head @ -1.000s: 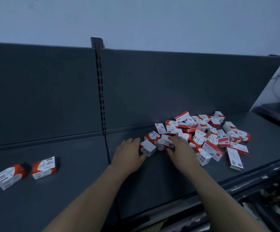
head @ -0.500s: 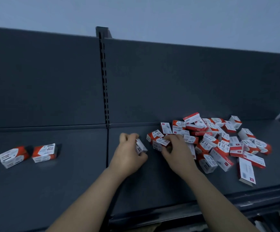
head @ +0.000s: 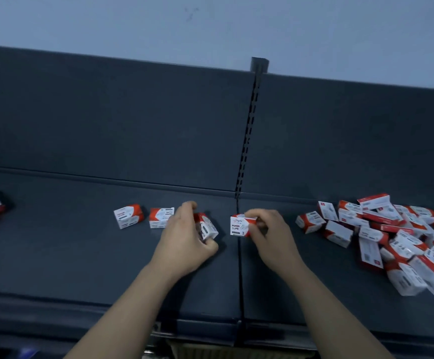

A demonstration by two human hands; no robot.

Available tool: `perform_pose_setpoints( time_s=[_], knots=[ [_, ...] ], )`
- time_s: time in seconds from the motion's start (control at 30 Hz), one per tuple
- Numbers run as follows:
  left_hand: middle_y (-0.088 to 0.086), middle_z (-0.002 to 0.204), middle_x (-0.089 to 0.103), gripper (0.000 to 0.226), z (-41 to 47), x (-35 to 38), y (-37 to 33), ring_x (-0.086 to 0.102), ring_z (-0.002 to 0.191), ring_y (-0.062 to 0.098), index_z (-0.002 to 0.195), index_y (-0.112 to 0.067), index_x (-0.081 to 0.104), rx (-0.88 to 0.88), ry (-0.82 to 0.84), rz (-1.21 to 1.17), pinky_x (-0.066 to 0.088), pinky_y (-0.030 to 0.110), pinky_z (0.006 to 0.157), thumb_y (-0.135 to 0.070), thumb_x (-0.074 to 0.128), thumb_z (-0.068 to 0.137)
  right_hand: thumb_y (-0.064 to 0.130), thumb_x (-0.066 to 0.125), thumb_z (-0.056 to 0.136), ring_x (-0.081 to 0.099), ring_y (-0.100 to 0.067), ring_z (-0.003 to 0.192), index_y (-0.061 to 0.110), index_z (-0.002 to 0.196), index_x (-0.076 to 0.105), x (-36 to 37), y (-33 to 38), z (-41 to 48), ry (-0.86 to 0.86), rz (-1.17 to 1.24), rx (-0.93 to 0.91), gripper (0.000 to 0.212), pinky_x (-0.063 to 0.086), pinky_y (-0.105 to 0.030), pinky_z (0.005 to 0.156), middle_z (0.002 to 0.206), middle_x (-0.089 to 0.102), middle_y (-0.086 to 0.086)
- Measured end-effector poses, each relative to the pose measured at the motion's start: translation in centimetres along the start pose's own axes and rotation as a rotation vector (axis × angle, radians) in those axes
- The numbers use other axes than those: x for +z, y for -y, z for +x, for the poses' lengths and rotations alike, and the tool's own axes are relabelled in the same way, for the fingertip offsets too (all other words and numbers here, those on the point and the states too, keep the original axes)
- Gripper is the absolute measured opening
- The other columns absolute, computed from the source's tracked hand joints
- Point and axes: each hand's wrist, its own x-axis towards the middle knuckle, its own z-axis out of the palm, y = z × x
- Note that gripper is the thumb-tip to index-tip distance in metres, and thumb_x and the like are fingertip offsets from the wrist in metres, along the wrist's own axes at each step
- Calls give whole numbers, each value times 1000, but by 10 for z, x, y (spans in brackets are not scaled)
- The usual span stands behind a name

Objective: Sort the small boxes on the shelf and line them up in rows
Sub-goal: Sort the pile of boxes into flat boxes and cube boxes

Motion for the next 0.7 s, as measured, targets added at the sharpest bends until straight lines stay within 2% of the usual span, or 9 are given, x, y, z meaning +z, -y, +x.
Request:
perform_pose_setpoints(
  time_s=[0.07, 0.1, 0.17, 0.27, 0.47, 0.6, 0.7],
  knots=[
    [-6, 111, 52, 62, -3, -17, 19, 46, 109, 16, 122, -19, 41, -12, -26, 83, 41, 26, 85, -33, 68, 68, 12, 57, 88, 62, -6, 87, 38, 91, 64, 22, 14, 2, 62, 47, 40, 28, 54, -26, 81, 105, 58, 6],
    [-7, 108, 52, 57, -3, -26, 28, 45, 105, 15, 117, -19, 43, -19, -38, 129, 38, 24, 81, -35, 68, 69, 12, 56, 88, 63, -7, 85, 40, 88, 64, 33, 21, 2, 96, 55, 53, 29, 55, -27, 79, 105, 59, 5],
    [-7, 106, 53, 49, -4, -45, 46, 44, 103, 16, 111, -20, 47, -30, -61, 203, 37, 25, 79, -38, 67, 70, 12, 57, 87, 64, -7, 81, 43, 85, 62, 55, 36, 5, 148, 59, 74, 31, 52, -21, 73, 103, 62, 1],
    [-5, 110, 54, 49, -3, -64, 67, 45, 105, 19, 112, -21, 48, -48, -63, 267, 41, 28, 86, -41, 66, 71, 12, 64, 82, 63, -7, 77, 43, 84, 59, 79, 51, 9, 188, 68, 111, 32, 45, -14, 67, 100, 64, -1],
    [-1, 118, 48, 60, -6, -83, 102, 42, 105, 20, 126, -21, 46, -109, 3, 345, 39, 28, 89, -41, 67, 73, 9, 69, 74, 64, -12, 87, 40, 89, 59, 111, 73, 11, 245, 52, 137, 36, 54, -29, 81, 105, 60, -2],
    [2, 119, 43, 60, -5, -85, 112, 44, 110, 22, 129, -20, 47, -128, 22, 295, 43, 32, 91, -40, 67, 76, 20, 71, 77, 62, -8, 85, 27, 107, 64, 124, 80, 13, 278, -41, 130, 32, 52, -27, 83, 104, 61, 3],
    [4, 122, 43, 55, -1, -85, 115, 46, 111, 23, 128, -18, 48, -115, 7, 292, 45, 34, 89, -40, 65, 81, 31, 68, 79, 60, -5, 89, 27, 110, 61, 131, 85, 10, 273, -146, 98, 32, 52, -30, 84, 103, 64, 10]
  ],
)
